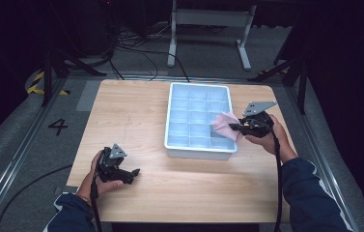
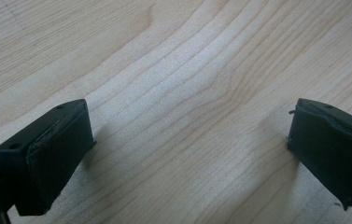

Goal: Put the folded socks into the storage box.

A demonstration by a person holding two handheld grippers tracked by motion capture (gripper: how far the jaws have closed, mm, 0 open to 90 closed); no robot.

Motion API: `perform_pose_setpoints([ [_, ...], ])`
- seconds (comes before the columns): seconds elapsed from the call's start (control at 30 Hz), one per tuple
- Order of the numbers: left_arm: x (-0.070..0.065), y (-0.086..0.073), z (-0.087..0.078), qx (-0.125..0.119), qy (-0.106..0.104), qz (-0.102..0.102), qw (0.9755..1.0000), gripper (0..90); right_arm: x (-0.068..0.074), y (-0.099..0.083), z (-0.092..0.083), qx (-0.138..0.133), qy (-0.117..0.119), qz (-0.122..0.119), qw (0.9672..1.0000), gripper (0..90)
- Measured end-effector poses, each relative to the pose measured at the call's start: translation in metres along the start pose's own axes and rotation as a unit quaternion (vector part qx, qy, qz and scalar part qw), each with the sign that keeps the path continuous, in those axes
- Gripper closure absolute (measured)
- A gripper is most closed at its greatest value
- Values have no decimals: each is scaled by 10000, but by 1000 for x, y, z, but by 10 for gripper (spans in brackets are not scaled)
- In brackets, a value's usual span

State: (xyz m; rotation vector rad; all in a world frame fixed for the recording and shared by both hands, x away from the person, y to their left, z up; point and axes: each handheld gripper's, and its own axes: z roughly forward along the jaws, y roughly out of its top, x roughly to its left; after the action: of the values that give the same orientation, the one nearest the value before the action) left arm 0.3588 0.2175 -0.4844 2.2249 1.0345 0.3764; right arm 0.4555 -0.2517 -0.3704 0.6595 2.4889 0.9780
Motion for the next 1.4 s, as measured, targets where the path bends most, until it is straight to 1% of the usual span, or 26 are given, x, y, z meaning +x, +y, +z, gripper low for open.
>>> perform_pose_setpoints([
  [0.07,0,0,0,-1,1,0,10000,4,-2,2,4,107,26,-22,9999,760],
  [0.13,0,0,0,0,1,1,10000,4,-4,4,9,240,-17,-72,9997,760],
  [0.23,0,0,0,0,0,0,10000,4,-5,9,15,415,-26,-188,9990,760],
  [0.27,0,0,0,0,0,0,10000,4,-5,9,15,415,-26,-188,9990,760],
  [0.3,0,0,0,0,-1,0,10000,4,-5,10,17,459,-39,-237,9987,760],
  [0.33,0,0,0,-1,1,0,10000,4,-4,12,19,532,-11,-260,9982,760],
  [0.37,0,0,0,5,22,11,10000,3,-3,15,23,637,-1,-349,9974,760],
  [0.47,0,0,0,0,0,1,10000,4,0,19,28,822,-18,-543,9951,760],
  [0.53,0,0,0,0,4,1,10000,4,1,20,30,873,4,-565,9946,760],
  [0.6,0,0,0,0,1,1,10000,4,3,21,35,1023,-13,-717,9922,760],
  [0.63,0,0,0,1,0,2,10000,4,4,22,38,1092,-11,-745,9912,761],
  [0.67,0,0,0,1,0,1,10000,4,4,22,38,1092,-11,-745,9912,761],
  [0.7,0,0,0,-1,1,0,10000,4,4,23,41,1169,2,-813,9898,761],
  [0.73,0,0,0,1,3,2,10000,4,4,23,41,1169,2,-813,9898,761],
  [0.77,0,0,0,1,0,2,10000,4,4,24,43,1245,14,-843,9886,761],
  [0.83,0,0,0,1,0,2,10000,4,4,25,44,1269,30,-863,9882,761],
  [0.93,0,0,0,3,23,12,10000,4,7,27,49,1430,23,-975,9849,761],
  [1.0,0,0,0,0,-1,1,10000,4,11,28,55,1608,6,-1096,9809,761],
  [1.07,0,0,0,1,0,3,10000,4,16,29,62,1798,33,-1238,9759,760],
  [1.1,0,0,0,0,0,0,10000,4,18,29,64,1844,71,-1285,9744,760],
  [1.2,0,0,0,1,1,0,10000,4,18,31,68,1961,132,-1333,9714,760],
  [1.27,0,0,0,-1,-1,-1,10000,4,18,31,69,1981,135,-1325,9711,760],
  [1.33,0,0,0,-1,-1,-1,10000,3,18,32,70,2067,191,-1374,9685,760],
  [1.4,0,0,0,0,-1,0,10000,4,19,32,73,2116,190,-1338,9680,760],
])
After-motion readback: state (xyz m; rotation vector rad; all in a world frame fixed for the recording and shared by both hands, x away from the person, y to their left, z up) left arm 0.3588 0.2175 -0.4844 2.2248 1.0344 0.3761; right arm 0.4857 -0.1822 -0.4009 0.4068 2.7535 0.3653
